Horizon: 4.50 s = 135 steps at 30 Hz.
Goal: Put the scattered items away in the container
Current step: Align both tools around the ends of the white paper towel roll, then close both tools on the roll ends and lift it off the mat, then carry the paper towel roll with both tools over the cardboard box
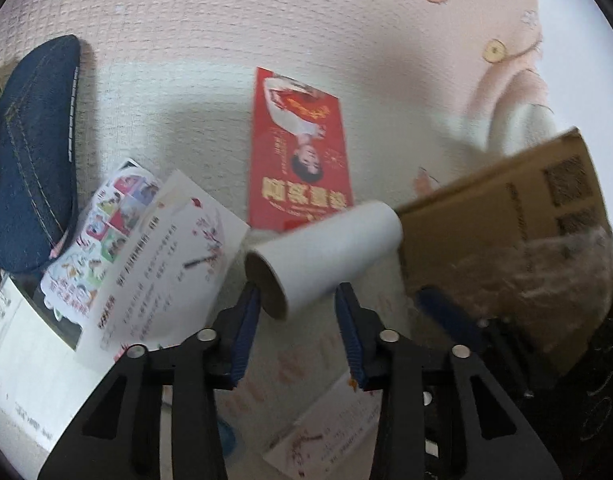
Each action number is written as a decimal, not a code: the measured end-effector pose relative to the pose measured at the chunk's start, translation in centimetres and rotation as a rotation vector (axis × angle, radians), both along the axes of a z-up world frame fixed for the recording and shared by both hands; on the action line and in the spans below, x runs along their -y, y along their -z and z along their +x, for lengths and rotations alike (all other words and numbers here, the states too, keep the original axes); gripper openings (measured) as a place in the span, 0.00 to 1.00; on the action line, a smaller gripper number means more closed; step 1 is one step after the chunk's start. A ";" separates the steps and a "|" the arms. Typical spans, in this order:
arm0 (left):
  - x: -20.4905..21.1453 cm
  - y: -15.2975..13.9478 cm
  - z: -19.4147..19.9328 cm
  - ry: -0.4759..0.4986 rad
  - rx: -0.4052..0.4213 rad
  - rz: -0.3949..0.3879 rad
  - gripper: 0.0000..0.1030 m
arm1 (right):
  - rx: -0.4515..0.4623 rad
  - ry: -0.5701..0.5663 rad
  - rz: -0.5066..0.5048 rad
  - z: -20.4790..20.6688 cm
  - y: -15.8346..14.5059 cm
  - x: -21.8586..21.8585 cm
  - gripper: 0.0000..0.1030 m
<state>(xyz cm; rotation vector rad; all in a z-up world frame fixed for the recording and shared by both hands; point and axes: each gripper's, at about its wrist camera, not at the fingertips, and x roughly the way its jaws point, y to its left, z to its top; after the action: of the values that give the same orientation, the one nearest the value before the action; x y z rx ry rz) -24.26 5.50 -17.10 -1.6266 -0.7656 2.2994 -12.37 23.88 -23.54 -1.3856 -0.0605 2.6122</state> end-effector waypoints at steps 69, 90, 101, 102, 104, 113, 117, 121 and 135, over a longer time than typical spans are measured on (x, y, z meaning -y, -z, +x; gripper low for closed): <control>5.0 0.2 -4.5 -0.043 -0.090 0.087 0.30 | -0.282 0.042 -0.372 -4.6 2.9 -3.8 0.65; 5.2 -2.3 5.0 0.041 -0.063 0.089 0.22 | -0.070 0.057 -0.373 2.8 -0.9 1.4 0.38; 5.3 -0.4 6.4 0.032 0.029 0.109 0.25 | 0.073 0.103 -0.458 3.9 1.3 0.3 0.38; 5.1 -0.6 6.3 0.043 0.022 0.092 0.25 | 0.058 0.108 -0.456 4.0 1.1 0.2 0.38; 4.6 -0.9 6.0 0.063 0.008 0.051 0.26 | 0.016 0.115 -0.449 4.1 0.4 -0.2 0.40; 3.8 -1.3 5.6 0.061 -0.033 -0.059 0.26 | -0.038 0.125 -0.451 1.5 0.9 -1.7 0.41; 4.0 -1.2 5.7 0.065 -0.050 -0.054 0.25 | -0.036 0.132 -0.474 1.1 1.3 -1.8 0.41; 4.2 -0.8 5.7 0.057 -0.048 -0.012 0.25 | -0.023 0.104 -0.490 1.2 1.5 -0.8 0.36; 3.6 -1.4 5.0 0.049 -0.091 -0.085 0.25 | -0.027 0.095 -0.461 1.2 1.8 -0.2 0.32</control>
<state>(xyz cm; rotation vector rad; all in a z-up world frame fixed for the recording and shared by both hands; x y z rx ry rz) -19.22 1.93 -15.68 -1.5441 -0.6089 2.3830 -11.15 24.12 -25.37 -1.4343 0.6310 2.6665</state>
